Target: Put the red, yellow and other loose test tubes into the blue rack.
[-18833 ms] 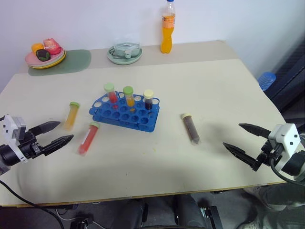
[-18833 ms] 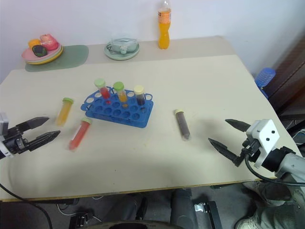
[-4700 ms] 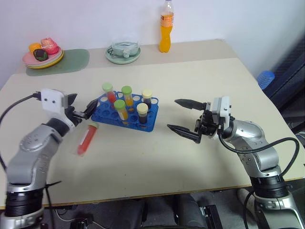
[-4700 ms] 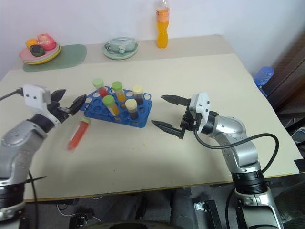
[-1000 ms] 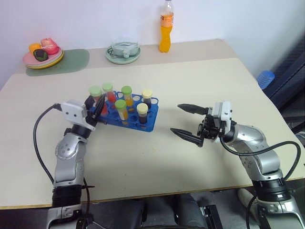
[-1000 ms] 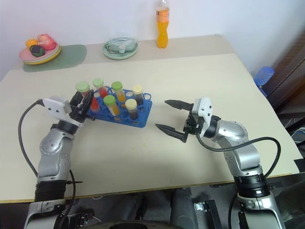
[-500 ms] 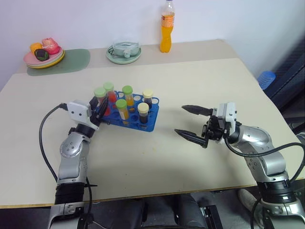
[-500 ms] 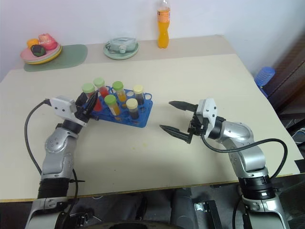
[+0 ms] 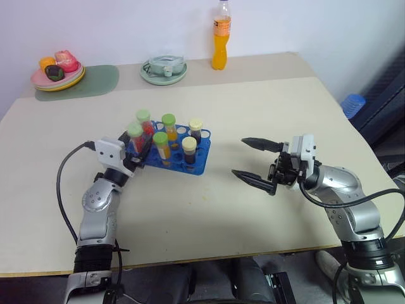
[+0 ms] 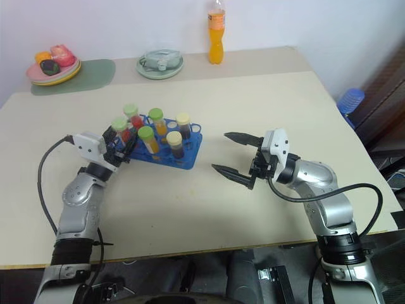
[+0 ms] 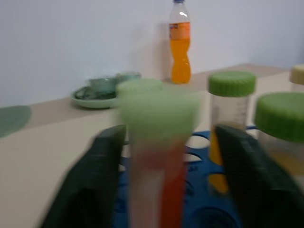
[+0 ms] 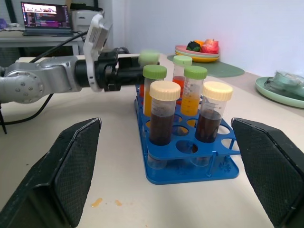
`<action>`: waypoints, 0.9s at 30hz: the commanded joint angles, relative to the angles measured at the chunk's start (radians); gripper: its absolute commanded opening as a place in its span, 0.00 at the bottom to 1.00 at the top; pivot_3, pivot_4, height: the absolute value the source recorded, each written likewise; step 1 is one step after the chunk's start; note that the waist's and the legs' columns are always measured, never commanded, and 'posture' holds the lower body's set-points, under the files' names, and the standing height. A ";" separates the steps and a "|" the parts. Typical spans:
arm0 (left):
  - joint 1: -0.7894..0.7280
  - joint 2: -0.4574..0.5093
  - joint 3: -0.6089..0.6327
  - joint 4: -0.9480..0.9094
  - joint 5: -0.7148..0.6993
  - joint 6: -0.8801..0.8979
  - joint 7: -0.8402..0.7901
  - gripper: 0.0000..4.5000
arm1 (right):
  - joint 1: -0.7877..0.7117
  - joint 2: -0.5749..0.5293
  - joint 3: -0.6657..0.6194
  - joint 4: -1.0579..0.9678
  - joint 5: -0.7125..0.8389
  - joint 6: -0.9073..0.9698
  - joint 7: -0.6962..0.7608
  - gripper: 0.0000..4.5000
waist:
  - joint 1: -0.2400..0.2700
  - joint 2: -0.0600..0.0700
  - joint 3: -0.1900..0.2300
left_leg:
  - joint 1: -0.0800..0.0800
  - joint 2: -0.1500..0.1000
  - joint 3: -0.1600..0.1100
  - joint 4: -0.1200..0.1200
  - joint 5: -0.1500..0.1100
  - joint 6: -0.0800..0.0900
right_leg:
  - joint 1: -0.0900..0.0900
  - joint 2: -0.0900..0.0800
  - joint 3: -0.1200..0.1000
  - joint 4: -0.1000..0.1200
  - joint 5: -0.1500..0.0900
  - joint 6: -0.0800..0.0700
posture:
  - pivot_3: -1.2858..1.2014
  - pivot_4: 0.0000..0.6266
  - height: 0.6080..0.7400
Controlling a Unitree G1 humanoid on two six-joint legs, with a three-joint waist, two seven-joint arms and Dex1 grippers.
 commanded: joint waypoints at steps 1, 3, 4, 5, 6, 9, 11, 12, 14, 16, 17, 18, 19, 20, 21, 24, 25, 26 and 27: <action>0.004 0.013 -0.008 -0.041 0.031 -0.007 0.021 0.98 | -0.021 0.003 -0.019 -0.025 0.017 -0.010 0.002 1.00 | 0.002 0.000 0.000 | 0.000 0.000 0.000 0.000 0.000 0.000 | 0.000 0.000 0.000 0.000 0.000 0.000 | 0.52 0.24 1.00; 0.005 0.017 -0.011 -0.048 0.032 -0.002 0.019 0.98 | -0.024 0.004 -0.019 -0.022 0.016 -0.011 0.003 1.00 | 0.001 0.000 0.000 | 0.000 0.000 0.000 0.000 0.000 0.000 | 0.000 0.000 0.000 0.000 0.000 0.000 | 0.52 0.24 1.00; 0.006 0.018 -0.010 -0.054 0.022 0.002 0.011 0.98 | -0.025 0.005 -0.018 -0.022 0.015 -0.012 0.003 1.00 | 0.001 0.000 0.000 | 0.000 0.000 0.000 0.000 0.000 0.000 | 0.000 0.000 0.000 0.000 0.000 0.000 | 0.52 0.24 1.00; 0.008 0.021 -0.007 -0.065 0.009 0.010 0.002 0.98 | -0.026 0.006 -0.017 -0.022 0.015 -0.012 0.003 1.00 | 0.001 0.000 0.000 | 0.000 0.000 0.000 0.000 0.000 0.000 | 0.000 0.000 0.000 0.000 0.000 0.000 | 0.52 0.24 1.00; 0.012 0.032 -0.007 -0.077 0.013 0.010 -0.007 0.98 | -0.027 0.008 -0.017 -0.020 0.014 -0.013 0.003 1.00 | 0.001 0.000 0.000 | 0.000 0.000 0.000 0.000 0.000 0.000 | 0.000 0.000 0.000 0.000 0.000 0.000 | 0.52 0.24 1.00; 0.034 0.050 0.007 -0.139 -0.063 0.119 -0.040 0.98 | -0.029 0.009 -0.017 -0.015 0.013 -0.017 0.005 1.00 | -0.001 0.000 0.000 | 0.000 0.000 0.000 0.000 0.000 0.000 | 0.000 0.000 0.000 0.000 0.000 0.000 | 0.52 0.24 1.00; 0.071 0.085 0.010 -0.199 -0.070 0.115 -0.076 0.98 | -0.028 0.009 -0.018 -0.013 0.012 -0.018 0.005 1.00 | -0.001 0.000 0.000 | 0.000 0.000 0.000 0.000 0.000 0.000 | 0.000 0.000 0.000 0.000 0.000 0.000 | 0.52 0.24 1.00; 0.098 0.111 0.010 -0.227 -0.049 0.096 -0.090 0.98 | -0.027 0.009 -0.018 -0.012 0.012 -0.019 0.006 1.00 | -0.001 0.000 0.000 | 0.000 0.000 0.000 0.000 0.000 0.000 | 0.000 0.000 0.000 0.000 0.000 0.000 | 0.52 0.24 1.00; 0.149 0.162 0.011 -0.274 -0.059 0.117 -0.133 0.98 | -0.025 0.009 -0.019 -0.009 0.011 -0.021 0.009 1.00 | -0.001 0.000 0.000 | 0.000 0.000 0.000 -0.001 0.000 0.000 | -0.001 0.000 0.000 0.000 0.000 0.000 | 0.52 0.24 1.00; 0.209 0.216 0.035 -0.338 -0.142 0.197 -0.187 0.98 | -0.022 0.007 -0.021 -0.006 0.011 -0.023 0.012 1.00 | 0.001 0.000 0.000 | 0.000 0.000 0.000 -0.001 0.000 0.000 | -0.001 0.000 0.000 0.000 0.000 0.000 | 0.52 0.24 1.00; 0.227 0.237 0.048 -0.356 -0.178 0.242 -0.199 0.98 | -0.020 0.006 -0.022 -0.005 0.012 -0.023 0.014 1.00 | 0.002 0.000 0.000 | 0.000 0.000 0.000 -0.001 0.000 0.000 | 0.000 0.000 0.000 0.000 0.000 0.000 | 0.52 0.24 1.00; 0.241 0.256 0.058 -0.370 -0.191 0.276 -0.201 0.98 | -0.017 0.005 -0.025 -0.004 0.013 -0.022 0.014 1.00 | 0.002 0.000 0.000 | 0.000 0.000 0.000 -0.001 0.000 0.000 | 0.000 0.000 0.000 0.000 0.000 0.000 | 0.52 0.24 1.00; 0.248 0.268 0.062 -0.378 -0.194 0.297 -0.196 0.98 | -0.015 0.004 -0.027 -0.004 0.013 -0.022 0.014 1.00 | 0.002 0.000 0.000 | 0.000 0.000 0.000 -0.001 0.000 0.000 | 0.000 0.000 0.000 0.000 0.000 0.000 | 0.52 0.24 1.00; 0.265 0.283 0.071 -0.392 -0.204 0.304 -0.211 0.98 | -0.007 -0.001 -0.033 -0.007 0.014 -0.017 0.011 1.00 | 0.002 0.000 0.000 | 0.000 0.000 0.000 -0.001 0.000 0.000 | 0.000 0.000 0.000 0.000 0.000 0.000 | 0.52 0.24 1.00; 0.278 0.292 0.077 -0.403 -0.212 0.309 -0.223 0.98 | -0.001 -0.004 -0.037 -0.009 0.015 -0.014 0.009 1.00 | 0.001 0.000 0.000 | 0.000 0.000 0.000 -0.001 0.000 0.000 | 0.000 0.000 0.000 0.000 0.000 0.000 | 0.52 0.24 1.00; 0.348 0.337 0.123 -0.417 -0.252 0.328 -0.286 0.98 | 0.070 -0.038 -0.076 -0.022 -0.007 0.043 -0.051 1.00 | 0.001 0.000 0.000 | 0.000 0.000 0.000 -0.001 0.000 0.001 | 0.000 0.000 0.000 -0.001 0.000 0.000 | 0.52 0.24 1.00; 0.365 0.347 0.139 -0.412 -0.258 0.329 -0.297 0.98 | 0.098 -0.048 -0.092 -0.030 -0.008 0.064 -0.072 1.00 | 0.001 0.001 0.000 | 0.000 0.000 0.000 -0.002 -0.001 0.001 | 0.000 0.000 0.000 -0.001 0.000 0.000 | 0.52 0.24 1.00; 0.376 0.354 0.159 -0.403 -0.262 0.328 -0.301 0.98 | 0.127 -0.055 -0.111 -0.039 -0.013 0.081 -0.102 1.00 | 0.003 0.001 0.001 | 0.000 0.000 0.000 -0.002 -0.001 0.001 | 0.000 0.000 0.000 -0.001 0.000 0.000 | 0.52 0.24 1.00; 0.382 0.355 0.173 -0.397 -0.264 0.325 -0.301 0.98 | 0.150 -0.064 -0.125 -0.049 -0.027 0.095 -0.133 1.00 | 0.003 0.001 0.000 | 0.000 0.000 0.000 -0.002 -0.001 0.001 | 0.000 0.000 0.000 -0.001 0.000 0.000 | 0.52 0.24 1.00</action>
